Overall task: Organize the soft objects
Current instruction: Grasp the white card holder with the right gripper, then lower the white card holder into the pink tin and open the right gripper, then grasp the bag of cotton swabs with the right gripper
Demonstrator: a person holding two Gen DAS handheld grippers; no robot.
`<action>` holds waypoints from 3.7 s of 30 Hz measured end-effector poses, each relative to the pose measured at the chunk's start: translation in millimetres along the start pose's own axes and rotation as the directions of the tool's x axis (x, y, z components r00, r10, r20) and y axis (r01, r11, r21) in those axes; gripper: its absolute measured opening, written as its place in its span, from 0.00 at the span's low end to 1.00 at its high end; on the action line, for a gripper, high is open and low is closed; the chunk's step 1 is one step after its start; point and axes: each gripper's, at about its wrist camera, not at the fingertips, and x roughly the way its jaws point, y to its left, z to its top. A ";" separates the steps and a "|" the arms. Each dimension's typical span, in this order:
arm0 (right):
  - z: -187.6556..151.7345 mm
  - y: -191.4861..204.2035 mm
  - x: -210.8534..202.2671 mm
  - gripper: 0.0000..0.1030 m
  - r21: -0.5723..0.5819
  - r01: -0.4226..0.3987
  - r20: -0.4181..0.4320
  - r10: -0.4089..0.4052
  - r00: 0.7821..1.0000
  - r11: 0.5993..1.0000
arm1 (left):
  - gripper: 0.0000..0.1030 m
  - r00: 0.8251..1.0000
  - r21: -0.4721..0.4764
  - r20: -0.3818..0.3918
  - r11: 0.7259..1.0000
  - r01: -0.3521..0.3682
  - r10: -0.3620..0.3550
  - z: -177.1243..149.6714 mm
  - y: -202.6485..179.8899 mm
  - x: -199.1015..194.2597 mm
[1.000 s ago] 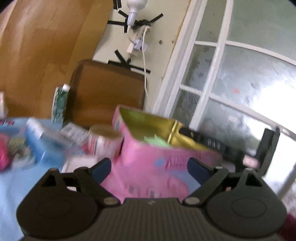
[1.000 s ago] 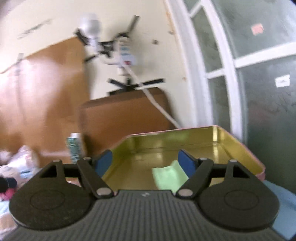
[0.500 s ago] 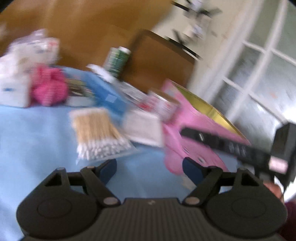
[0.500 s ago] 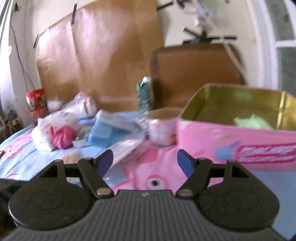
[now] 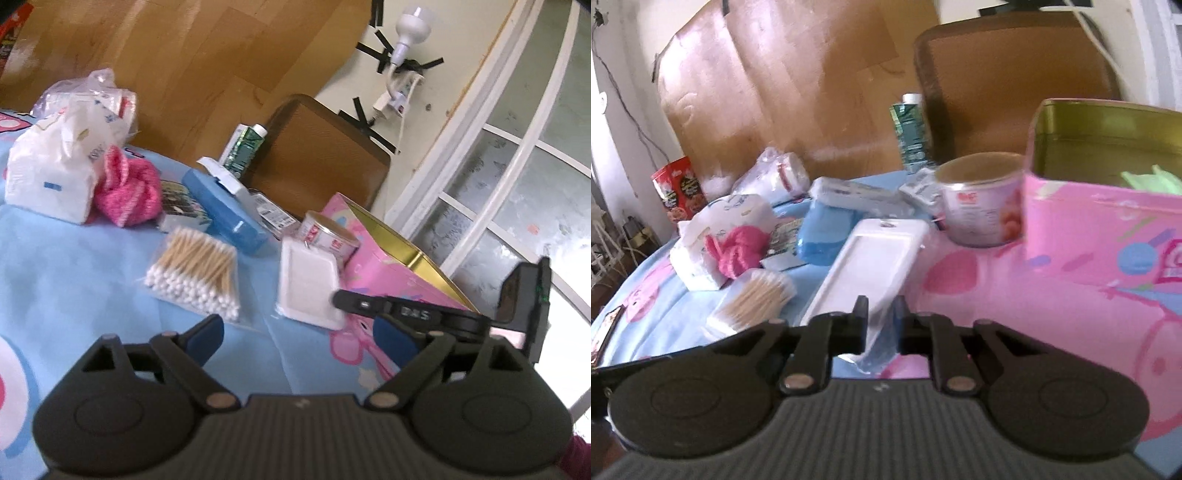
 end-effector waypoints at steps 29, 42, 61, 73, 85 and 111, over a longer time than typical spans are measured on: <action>-65.7 -5.3 -85.8 0.27 -0.390 0.070 0.176 0.000 0.984 0.918 | 0.78 0.954 0.061 -0.262 0.985 0.164 -0.143 17.8 -94.1 115.7; 6.4 -60.8 -85.5 0.28 -0.246 0.312 0.470 -0.169 0.866 0.918 | 0.78 0.967 0.256 -0.172 0.939 0.229 -0.189 76.3 -175.5 203.9; -0.1 -80.4 -79.3 0.48 -0.019 0.363 0.516 -0.302 0.802 0.932 | 0.89 0.987 0.339 -0.085 0.927 0.158 -0.138 19.2 -110.9 99.1; -18.8 -8.1 -40.6 0.49 -0.110 0.152 0.309 -0.111 0.944 0.982 | 0.89 0.998 0.207 0.034 0.977 -0.056 0.050 -6.5 -19.9 4.3; -18.0 29.0 -4.0 0.49 -0.121 -0.008 0.102 0.021 0.995 0.993 | 0.92 0.983 -0.117 0.125 0.986 -0.120 0.135 17.0 58.8 -22.3; -28.4 98.6 33.4 0.45 -0.348 -0.180 -0.086 0.160 0.983 0.920 | 0.76 0.985 0.114 -0.062 0.981 -0.156 0.164 17.9 23.9 30.7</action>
